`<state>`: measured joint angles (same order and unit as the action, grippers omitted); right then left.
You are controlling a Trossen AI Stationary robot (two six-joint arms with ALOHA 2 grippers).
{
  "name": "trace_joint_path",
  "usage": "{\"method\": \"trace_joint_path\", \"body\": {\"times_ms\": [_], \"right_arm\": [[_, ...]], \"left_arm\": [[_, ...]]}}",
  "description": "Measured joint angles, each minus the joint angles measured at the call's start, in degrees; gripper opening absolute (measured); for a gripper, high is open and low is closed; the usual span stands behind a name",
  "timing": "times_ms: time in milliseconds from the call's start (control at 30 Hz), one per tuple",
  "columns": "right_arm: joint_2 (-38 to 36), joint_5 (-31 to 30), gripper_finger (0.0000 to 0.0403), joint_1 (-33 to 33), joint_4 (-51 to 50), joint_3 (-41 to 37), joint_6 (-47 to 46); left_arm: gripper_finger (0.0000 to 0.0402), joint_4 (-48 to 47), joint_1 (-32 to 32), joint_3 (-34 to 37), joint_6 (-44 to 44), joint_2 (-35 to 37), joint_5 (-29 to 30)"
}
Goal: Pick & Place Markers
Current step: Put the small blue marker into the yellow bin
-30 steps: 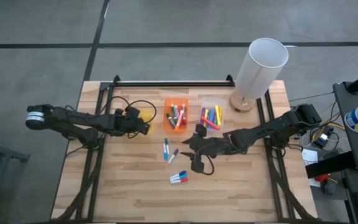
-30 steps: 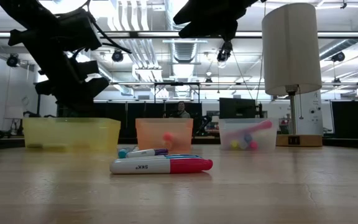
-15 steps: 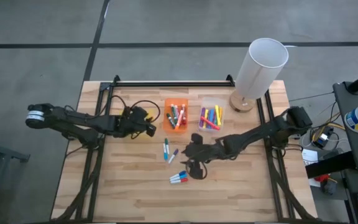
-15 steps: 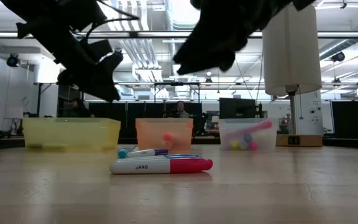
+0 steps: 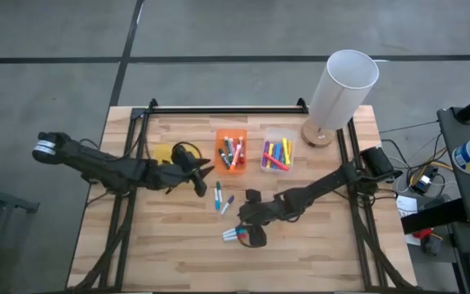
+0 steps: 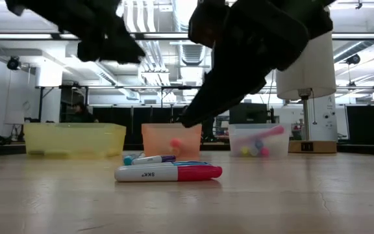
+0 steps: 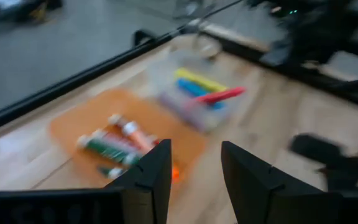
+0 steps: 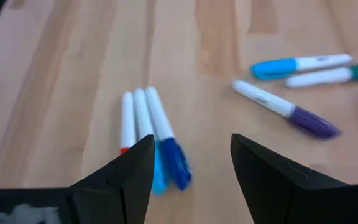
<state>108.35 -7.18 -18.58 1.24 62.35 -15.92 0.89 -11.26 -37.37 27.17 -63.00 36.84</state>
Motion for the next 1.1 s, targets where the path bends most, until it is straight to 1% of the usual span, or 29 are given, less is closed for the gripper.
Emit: {"method": "trace_joint_path", "body": {"times_ms": [200,267,400,633,800,1000,1033,1100], "right_arm": [[2.38,-1.75,0.0202,-0.95,0.96,0.0,0.06],[3.51,-1.86,0.0199,-0.84,0.89,0.0,0.12],[5.67,-1.93,0.0185,-0.88,1.02,-0.01,1.11],[6.76,-1.79,0.0154,-0.92,1.33,0.26,1.35],[6.87,-1.59,0.0118,-0.92,0.85,0.18,1.54],[6.87,-1.07,0.005,-0.25,0.72,0.18,0.5],[6.84,-1.06,0.0043,-0.18,0.69,0.18,-0.21],[6.81,-0.85,0.0042,0.06,0.68,0.18,-0.81]], "left_arm": [[0.0133,7.89,-5.27,0.01,-6.99,1.67,-0.01],[0.0133,8.79,-6.78,0.02,-9.14,2.05,-0.03],[0.0133,10.45,-8.4,0.05,-10.53,2.41,-0.02],[0.0133,11.13,-8.8,0.03,-11.01,2.47,0.04],[0.0133,11.1,-8.8,0.03,-11.37,2.47,0.04],[0.0133,10.31,-8.78,0.08,-12.19,2.4,0.15],[0.0133,10.09,-8.78,0.12,-12.19,2.4,0.15],[0.0133,10.13,-8.78,0.14,-12.25,2.4,0.17]]}}
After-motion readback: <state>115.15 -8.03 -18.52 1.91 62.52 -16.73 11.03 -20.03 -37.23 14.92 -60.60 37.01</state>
